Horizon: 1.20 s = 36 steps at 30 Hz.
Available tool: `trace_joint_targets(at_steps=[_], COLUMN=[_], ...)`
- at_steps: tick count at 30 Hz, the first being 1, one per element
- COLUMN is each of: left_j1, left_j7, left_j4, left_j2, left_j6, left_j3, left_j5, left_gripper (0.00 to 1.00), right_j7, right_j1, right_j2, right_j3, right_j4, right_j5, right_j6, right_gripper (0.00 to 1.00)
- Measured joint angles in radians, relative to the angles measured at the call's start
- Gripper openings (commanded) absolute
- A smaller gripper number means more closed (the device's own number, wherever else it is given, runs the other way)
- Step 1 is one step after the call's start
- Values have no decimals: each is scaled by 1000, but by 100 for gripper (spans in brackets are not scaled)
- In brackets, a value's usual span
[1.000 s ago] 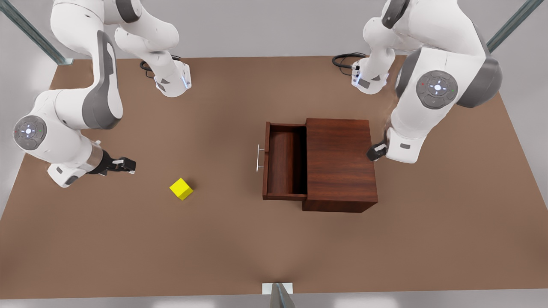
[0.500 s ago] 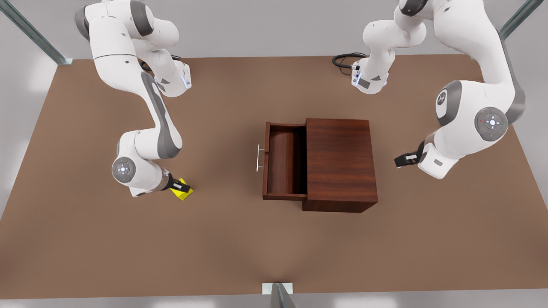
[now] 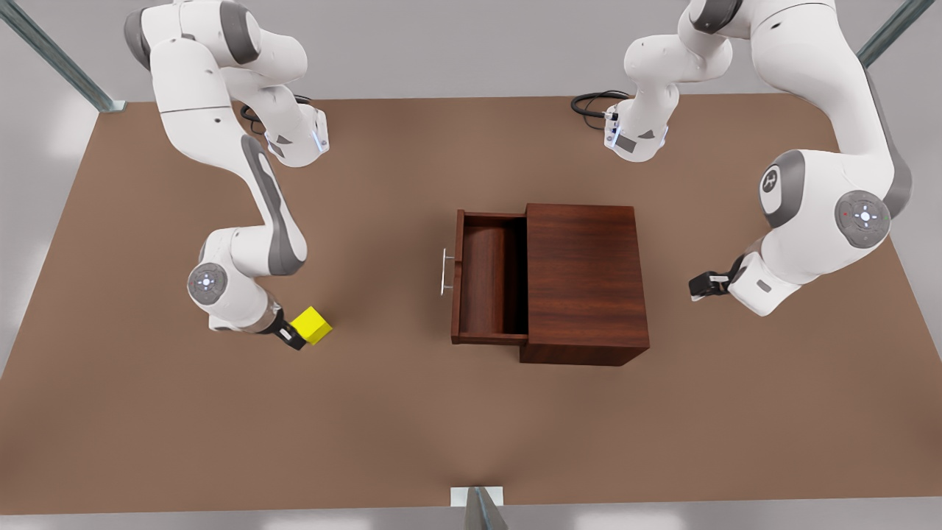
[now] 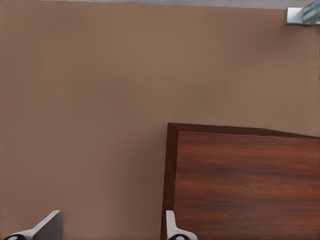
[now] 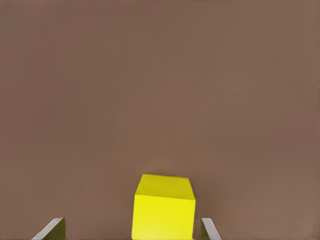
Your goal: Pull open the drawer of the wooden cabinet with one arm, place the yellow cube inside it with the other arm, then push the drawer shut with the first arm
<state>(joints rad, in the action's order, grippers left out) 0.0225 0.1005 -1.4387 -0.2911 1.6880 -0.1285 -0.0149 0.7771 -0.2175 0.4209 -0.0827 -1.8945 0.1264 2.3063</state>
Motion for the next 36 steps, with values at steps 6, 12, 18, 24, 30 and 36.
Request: trace_joint_targets(at_steps=[6, 12, 18, 24, 30, 36], left_j1=[-1, -10, 24, 25, 20, 26], left_j7=[-45, -76, -99, -117, -128, -134], left_j4=[-1, 1, 6, 7, 3, 8], left_j2=[0, 0, -1, -1, 1, 2], left_j6=[7, 9, 10, 10, 8, 3], left_j3=[0, -1, 4, 5, 4, 4], left_j5=[-1, 6, 8, 8, 4, 3], left_gripper=[100, 100, 100, 100, 100, 100], right_j7=[44, 76, 99, 117, 131, 141], right_j1=[4, 3, -6, -7, -7, -8], right_j2=[24, 45, 56, 82, 118, 133], right_j3=[3, 10, 21, 32, 42, 48], right_j4=[-41, -74, -91, -91, -90, -89], right_j5=[-33, -41, -39, -36, -37, -35], right_j6=[40, 74, 104, 124, 140, 159], right_gripper=[100, 100, 100, 100, 100, 61])
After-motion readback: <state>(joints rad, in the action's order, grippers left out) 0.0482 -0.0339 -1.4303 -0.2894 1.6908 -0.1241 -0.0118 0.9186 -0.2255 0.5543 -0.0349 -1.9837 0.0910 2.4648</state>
